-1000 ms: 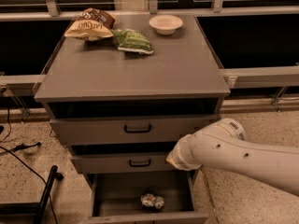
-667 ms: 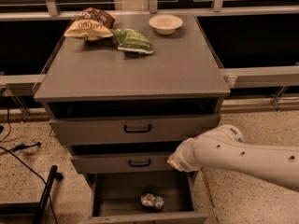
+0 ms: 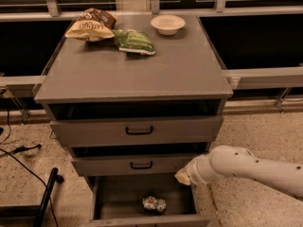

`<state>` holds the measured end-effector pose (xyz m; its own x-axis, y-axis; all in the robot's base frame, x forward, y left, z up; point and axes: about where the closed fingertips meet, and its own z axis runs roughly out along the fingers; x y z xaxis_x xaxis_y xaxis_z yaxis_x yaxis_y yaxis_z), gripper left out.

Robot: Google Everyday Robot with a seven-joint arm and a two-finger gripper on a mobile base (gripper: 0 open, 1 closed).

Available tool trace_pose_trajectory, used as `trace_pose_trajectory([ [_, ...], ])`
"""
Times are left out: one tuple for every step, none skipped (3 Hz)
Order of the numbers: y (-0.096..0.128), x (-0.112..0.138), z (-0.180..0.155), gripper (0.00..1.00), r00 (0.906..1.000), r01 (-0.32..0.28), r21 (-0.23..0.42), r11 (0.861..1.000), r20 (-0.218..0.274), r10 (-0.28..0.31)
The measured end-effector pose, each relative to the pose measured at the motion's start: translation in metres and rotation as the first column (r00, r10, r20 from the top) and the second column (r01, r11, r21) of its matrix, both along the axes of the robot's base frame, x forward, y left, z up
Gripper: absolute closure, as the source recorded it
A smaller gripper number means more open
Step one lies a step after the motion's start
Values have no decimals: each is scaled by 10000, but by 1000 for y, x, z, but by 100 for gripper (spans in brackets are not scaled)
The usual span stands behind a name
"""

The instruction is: Pick 7up can from bottom drawer and place on counter

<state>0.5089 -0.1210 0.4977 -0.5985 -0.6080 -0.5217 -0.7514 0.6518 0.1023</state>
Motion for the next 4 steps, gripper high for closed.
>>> trace_pose_trajectory([
  [-9,-15,-36,100,9961,452,727,9963,-794,-394],
  [-9,-15,-36,100,9961,451,729,9963,-795,-393],
  [-6,-8,-51,100,9964,229,1113,9935,-833,-136],
  [-4,7,-76,100,9975,-210,1469,9889,-633,306],
])
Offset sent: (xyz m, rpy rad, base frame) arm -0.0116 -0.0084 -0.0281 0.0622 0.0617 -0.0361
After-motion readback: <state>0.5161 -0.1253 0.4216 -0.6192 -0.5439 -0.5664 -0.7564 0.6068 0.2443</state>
